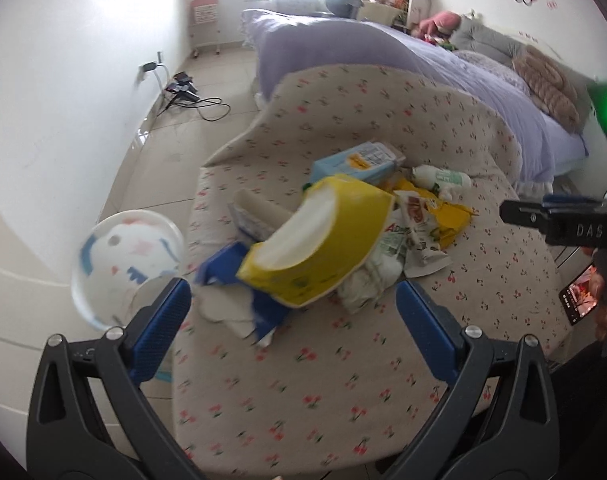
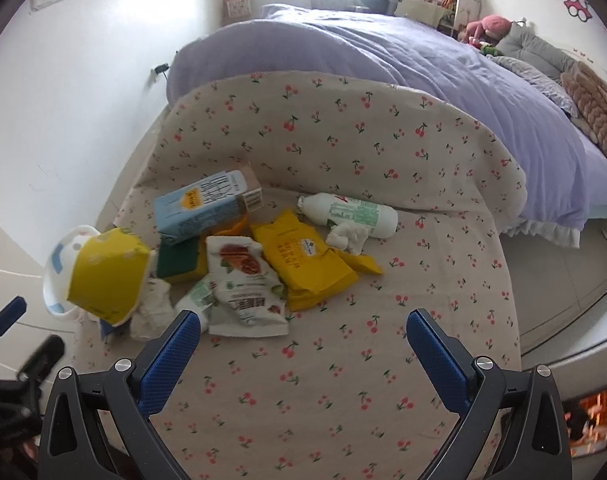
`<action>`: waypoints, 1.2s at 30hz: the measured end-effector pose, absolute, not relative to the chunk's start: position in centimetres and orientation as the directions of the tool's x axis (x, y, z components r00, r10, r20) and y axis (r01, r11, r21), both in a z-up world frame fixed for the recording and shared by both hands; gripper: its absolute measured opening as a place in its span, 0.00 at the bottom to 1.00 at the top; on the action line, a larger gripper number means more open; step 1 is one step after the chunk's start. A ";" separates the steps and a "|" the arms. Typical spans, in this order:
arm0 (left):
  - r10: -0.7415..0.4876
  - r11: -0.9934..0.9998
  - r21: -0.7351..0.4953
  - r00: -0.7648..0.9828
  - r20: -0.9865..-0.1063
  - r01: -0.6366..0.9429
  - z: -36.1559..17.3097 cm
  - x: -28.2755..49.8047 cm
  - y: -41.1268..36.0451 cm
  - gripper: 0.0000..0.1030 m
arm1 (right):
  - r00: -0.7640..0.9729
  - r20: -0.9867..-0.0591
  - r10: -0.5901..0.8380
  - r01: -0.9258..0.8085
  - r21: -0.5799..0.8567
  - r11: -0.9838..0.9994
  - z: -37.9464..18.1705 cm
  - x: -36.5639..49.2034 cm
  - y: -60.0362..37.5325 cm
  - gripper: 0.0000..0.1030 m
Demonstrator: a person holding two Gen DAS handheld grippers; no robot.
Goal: Collect trash
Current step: 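Grasp the yellow paper bowl with the left gripper, then carry the yellow bowl to the wastebasket while the right gripper grasps a snack packet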
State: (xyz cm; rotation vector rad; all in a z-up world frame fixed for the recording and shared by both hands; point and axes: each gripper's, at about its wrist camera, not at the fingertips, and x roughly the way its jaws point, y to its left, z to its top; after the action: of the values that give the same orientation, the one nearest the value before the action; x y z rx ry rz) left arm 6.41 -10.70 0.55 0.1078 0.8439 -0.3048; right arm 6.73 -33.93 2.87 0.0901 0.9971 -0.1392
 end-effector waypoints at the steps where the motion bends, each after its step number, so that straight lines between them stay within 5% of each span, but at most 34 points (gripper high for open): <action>1: -0.211 0.951 -0.009 0.624 -0.752 0.310 0.2 6.8 -11.5 0.99 | 0.533 -0.842 -0.077 0.161 0.011 0.987 2.8 7.1 -34.3 1.00; 12: -0.078 0.932 0.179 0.656 -0.751 0.315 -1.9 9.5 -17.0 0.98 | 0.501 -0.866 -0.017 0.248 0.124 0.961 0.3 9.3 -39.5 1.00; 18: -0.048 0.912 0.233 0.653 -0.756 0.337 -2.0 10.5 -17.8 0.72 | 0.473 -0.881 0.020 0.241 0.151 0.959 -0.7 10.7 -40.3 1.00; 26: -0.223 0.928 0.025 0.606 -0.763 0.373 1.2 10.8 -15.3 0.59 | 0.440 -0.887 0.141 0.173 0.238 0.956 -2.0 12.9 -38.0 1.00; 36: -0.406 0.909 -0.254 0.569 -0.715 0.330 3.2 11.4 -10.0 0.59 | 0.344 -0.912 0.223 0.110 0.275 0.955 -4.5 16.1 -33.3 0.89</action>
State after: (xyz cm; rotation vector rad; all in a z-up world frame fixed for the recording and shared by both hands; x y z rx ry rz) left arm 11.43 -9.99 3.22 -0.0960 0.8631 -0.4330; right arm 16.06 -33.29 -4.49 0.3123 1.2235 0.0748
